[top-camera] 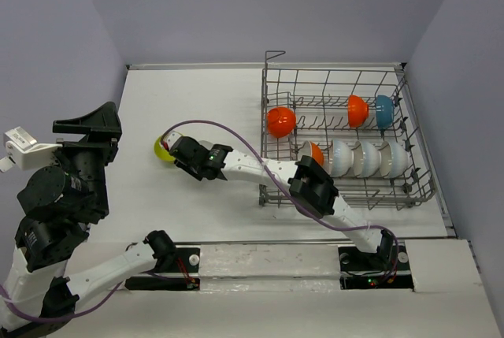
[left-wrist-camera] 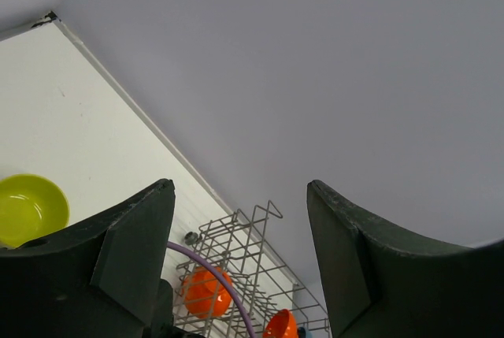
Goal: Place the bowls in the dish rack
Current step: Pick up the bowl from the center of the board.
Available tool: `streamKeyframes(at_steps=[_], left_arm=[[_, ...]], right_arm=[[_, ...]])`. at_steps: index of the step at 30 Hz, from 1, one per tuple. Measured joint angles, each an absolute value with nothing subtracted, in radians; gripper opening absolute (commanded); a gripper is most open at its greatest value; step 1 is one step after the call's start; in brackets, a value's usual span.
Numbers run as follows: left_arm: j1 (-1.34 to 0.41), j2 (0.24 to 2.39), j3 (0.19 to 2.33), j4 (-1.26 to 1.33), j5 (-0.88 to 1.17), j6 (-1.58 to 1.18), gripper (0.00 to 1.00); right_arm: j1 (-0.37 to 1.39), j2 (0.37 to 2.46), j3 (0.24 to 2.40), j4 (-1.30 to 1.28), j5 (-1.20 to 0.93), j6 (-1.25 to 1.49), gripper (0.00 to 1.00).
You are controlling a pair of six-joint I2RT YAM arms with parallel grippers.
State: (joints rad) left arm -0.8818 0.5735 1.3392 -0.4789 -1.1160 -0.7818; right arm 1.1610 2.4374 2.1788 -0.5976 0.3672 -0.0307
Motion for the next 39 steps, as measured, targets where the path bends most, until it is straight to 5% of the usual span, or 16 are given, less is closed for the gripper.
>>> streamKeyframes(at_steps=[33, 39], left_arm=[[-0.882, 0.574, 1.335, -0.479, -1.116, -0.782, 0.77], [-0.882, 0.574, 1.335, -0.478, -1.117, -0.782, 0.77]], right_arm=[[1.161, 2.461, 2.179, -0.595, 0.354, -0.03, 0.24], [1.161, 2.461, 2.18, -0.595, 0.355, -0.03, 0.12]])
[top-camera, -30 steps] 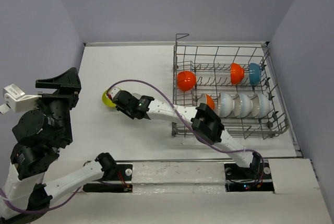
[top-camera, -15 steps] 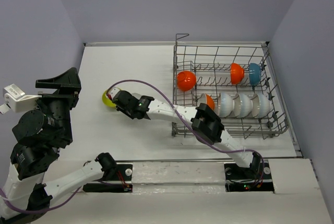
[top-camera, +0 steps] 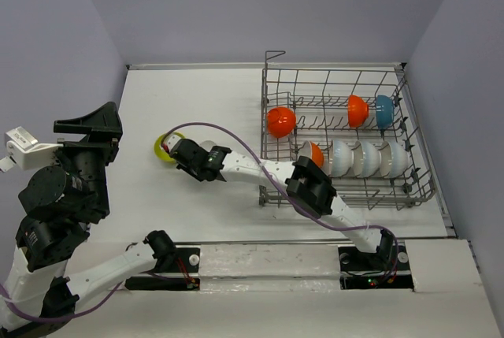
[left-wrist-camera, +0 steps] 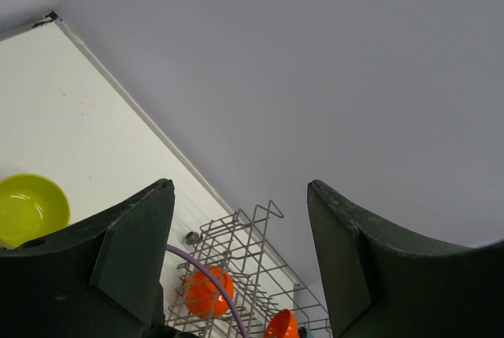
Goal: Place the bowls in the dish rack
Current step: Pick up the bowl from the center of the board, then turn the bowl upside down over the dish rack.
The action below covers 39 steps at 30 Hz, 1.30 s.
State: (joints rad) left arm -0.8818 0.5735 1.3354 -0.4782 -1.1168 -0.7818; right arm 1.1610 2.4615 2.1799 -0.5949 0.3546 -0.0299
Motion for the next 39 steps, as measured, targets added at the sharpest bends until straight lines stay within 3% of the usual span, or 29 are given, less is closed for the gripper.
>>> streamKeyframes(at_steps=[9, 14, 22, 29, 39], left_arm=[[-0.882, 0.574, 1.334, -0.475, -1.117, -0.782, 0.78], [-0.882, 0.574, 1.324, -0.468, -1.117, -0.782, 0.78], [-0.882, 0.574, 1.311, -0.458, -1.118, -0.782, 0.77], [-0.882, 0.574, 1.302, -0.453, -1.115, -0.782, 0.78], [-0.882, 0.604, 1.301, -0.438, -1.1, -0.782, 0.78]], right_arm=[[1.161, 2.45, 2.196, -0.604, 0.358, -0.022, 0.01], [1.161, 2.371, 2.196, -0.629, 0.313, -0.011, 0.01], [1.161, 2.061, 2.214, -0.589, 0.256, -0.003, 0.01], [1.122, 1.686, 2.07, -0.419, 0.382, 0.008, 0.01], [0.526, 1.246, 1.468, -0.234, 0.31, 0.327, 0.01]])
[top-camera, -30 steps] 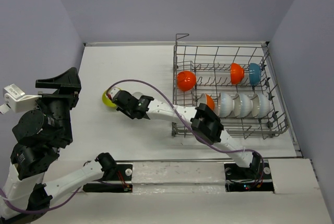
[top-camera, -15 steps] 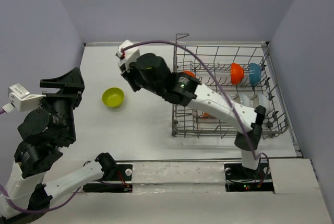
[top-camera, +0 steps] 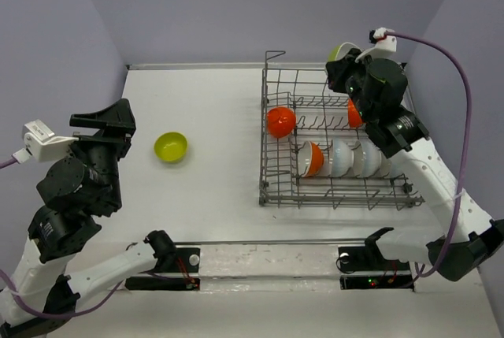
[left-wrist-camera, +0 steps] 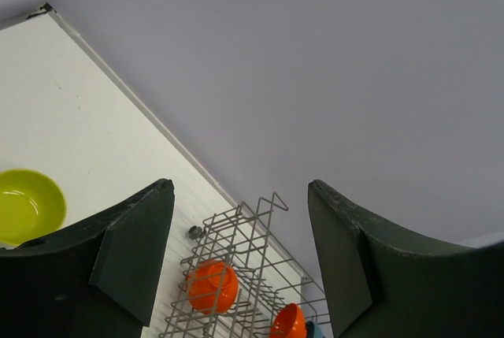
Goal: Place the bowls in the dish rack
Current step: Turn the bowl upside down over the dish rack.
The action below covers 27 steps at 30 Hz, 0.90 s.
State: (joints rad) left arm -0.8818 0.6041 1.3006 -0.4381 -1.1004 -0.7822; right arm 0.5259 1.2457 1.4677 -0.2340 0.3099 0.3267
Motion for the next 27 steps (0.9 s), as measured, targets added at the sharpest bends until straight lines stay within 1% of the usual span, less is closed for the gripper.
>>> streamKeyframes(at_steps=[4, 8, 9, 12, 14, 16, 19, 23, 27], left_arm=[[-0.882, 0.617, 1.291, -0.43, -1.09, -0.782, 0.78], [-0.882, 0.629, 1.289, -0.429, -1.075, -0.782, 0.78], [-0.882, 0.632, 1.289, -0.428, -1.072, -0.782, 0.78], [-0.882, 0.637, 1.289, -0.428, -1.069, -0.782, 0.78], [-0.882, 0.639, 1.289, -0.428, -1.066, -0.782, 0.78], [-0.882, 0.639, 1.289, -0.428, -1.065, -0.781, 0.78], [-0.882, 0.639, 1.289, -0.428, -1.064, -0.781, 0.78], [-0.882, 0.639, 1.289, -0.427, -1.058, -0.773, 0.78], [-0.882, 0.647, 1.289, -0.422, -1.047, -0.765, 0.78]], right_arm=[[0.41, 1.159, 1.285, -0.176, 0.118, 0.492, 0.01], [0.297, 1.152, 1.181, -0.072, -0.085, 0.626, 0.01], [0.25, 1.157, 1.142, -0.024, -0.175, 0.675, 0.01], [0.172, 1.187, 1.08, 0.085, -0.337, 0.799, 0.01], [0.154, 1.208, 1.044, 0.175, -0.424, 0.879, 0.01], [0.14, 1.234, 0.982, 0.327, -0.542, 1.009, 0.01], [0.137, 1.269, 0.91, 0.538, -0.656, 1.172, 0.01], [0.136, 1.312, 0.855, 0.762, -0.76, 1.354, 0.01], [0.136, 1.314, 0.834, 0.879, -0.81, 1.449, 0.01]])
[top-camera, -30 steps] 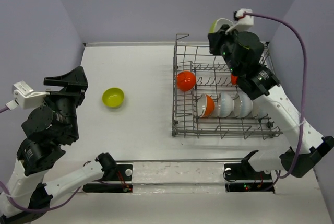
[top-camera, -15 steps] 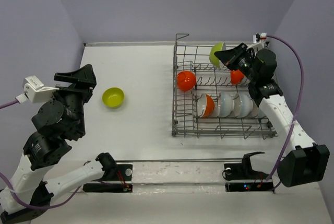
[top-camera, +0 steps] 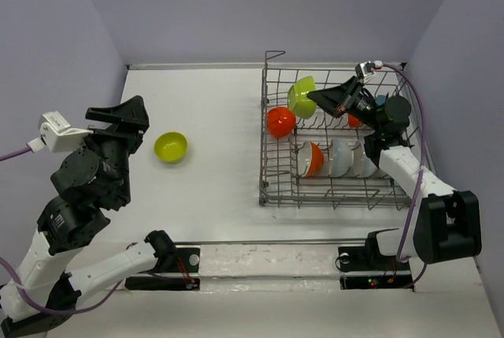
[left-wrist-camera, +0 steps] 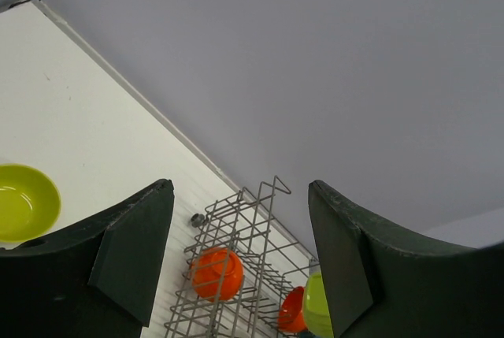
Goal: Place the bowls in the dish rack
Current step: Turn the bowl upside down over the dish rack.
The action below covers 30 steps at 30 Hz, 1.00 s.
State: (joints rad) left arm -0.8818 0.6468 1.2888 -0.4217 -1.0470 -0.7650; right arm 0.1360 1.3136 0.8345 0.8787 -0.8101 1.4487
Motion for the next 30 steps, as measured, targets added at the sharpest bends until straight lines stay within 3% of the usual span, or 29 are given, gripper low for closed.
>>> streamKeyframes(at_steps=[11, 30], left_arm=[[-0.882, 0.731, 1.284, -0.381, -0.983, -0.743, 0.78], [-0.84, 1.001, 1.284, -0.281, -0.775, -0.679, 0.81]], right_arm=[[0.136, 1.4, 0.801, 0.935, -0.886, 1.499, 0.01], [0.159, 1.532, 0.89, 0.459, -0.913, 1.191, 0.01]])
